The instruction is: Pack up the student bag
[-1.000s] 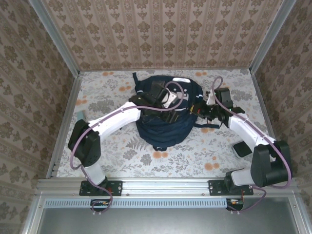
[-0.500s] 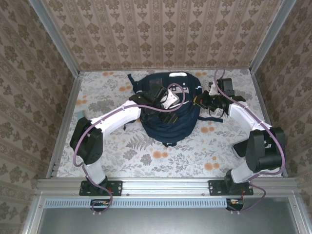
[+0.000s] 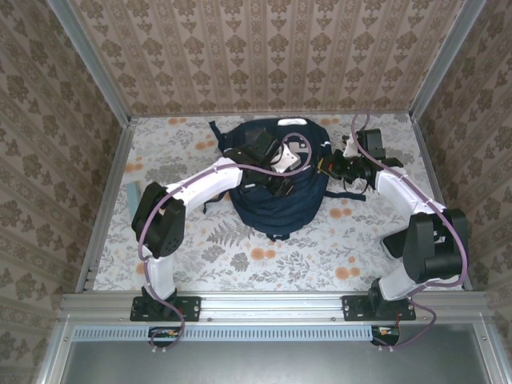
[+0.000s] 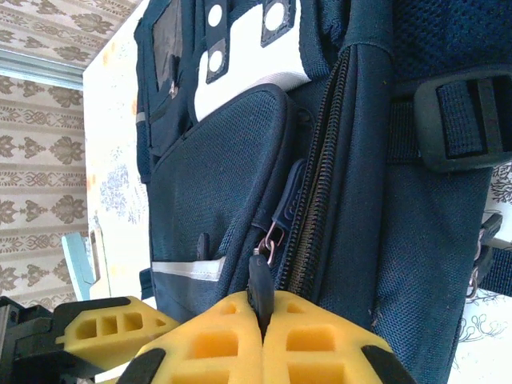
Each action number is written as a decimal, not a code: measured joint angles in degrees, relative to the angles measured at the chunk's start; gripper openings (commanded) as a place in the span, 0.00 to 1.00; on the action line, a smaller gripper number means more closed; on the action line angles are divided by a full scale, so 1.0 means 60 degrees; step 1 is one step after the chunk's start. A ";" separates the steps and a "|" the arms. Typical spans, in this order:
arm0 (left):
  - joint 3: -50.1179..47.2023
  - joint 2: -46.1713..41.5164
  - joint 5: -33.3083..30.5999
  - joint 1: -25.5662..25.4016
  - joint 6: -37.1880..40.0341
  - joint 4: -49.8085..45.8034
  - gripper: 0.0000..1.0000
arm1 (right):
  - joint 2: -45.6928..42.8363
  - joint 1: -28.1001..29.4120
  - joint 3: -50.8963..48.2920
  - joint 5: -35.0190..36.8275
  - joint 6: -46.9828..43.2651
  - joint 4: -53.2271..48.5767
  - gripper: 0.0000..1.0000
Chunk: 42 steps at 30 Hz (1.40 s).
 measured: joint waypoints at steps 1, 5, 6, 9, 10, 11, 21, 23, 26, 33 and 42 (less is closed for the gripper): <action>0.0000 0.0000 0.0011 0.0000 -0.0069 0.0011 0.12 | -0.0025 0.0033 -0.0098 0.0004 -0.0004 0.0058 0.00; 0.0000 0.0000 0.0011 0.0015 -0.0346 -0.0149 0.02 | -0.0412 0.0426 -0.0648 0.0317 0.0004 0.0510 0.00; 0.0000 0.0000 0.0011 0.0025 -0.0441 -0.0229 0.00 | -0.0565 0.0601 -0.0816 0.0499 0.0015 0.0663 0.00; 0.0000 0.0000 0.0004 0.0080 -0.0681 -0.0543 0.00 | -0.0980 0.1147 -0.1260 0.1111 0.0157 0.1060 0.00; -0.0004 0.0000 0.0004 0.0120 -0.0761 -0.0656 0.00 | -0.1169 0.1355 -0.1461 0.1315 0.0229 0.1191 0.00; -0.0004 0.0000 0.0004 0.0157 -0.0849 -0.0703 0.00 | -0.1370 0.1566 -0.1676 0.1519 0.0306 0.1308 0.00; -0.0076 -0.0025 -0.0277 0.0299 -0.1526 0.0062 0.00 | -0.2455 0.2812 -0.2422 0.2306 0.0663 0.1271 0.00; -0.0095 -0.0029 -0.0219 0.0299 -0.1628 0.0146 0.00 | -0.2528 0.2816 -0.2433 0.2310 0.0659 0.1286 0.00; -0.0095 -0.0029 -0.0091 0.0302 -0.1796 0.0259 0.00 | -0.2510 0.3042 -0.2433 0.2313 0.0656 0.1290 0.00; -0.0095 -0.0029 0.0244 0.0339 -0.2167 0.0353 0.00 | -0.1876 0.4018 -0.2452 0.2426 0.0951 0.2076 0.00; -0.0280 -0.0062 0.0499 0.0390 -0.2463 0.0772 0.00 | -0.1577 0.4415 -0.2823 0.2557 0.1592 0.2932 0.31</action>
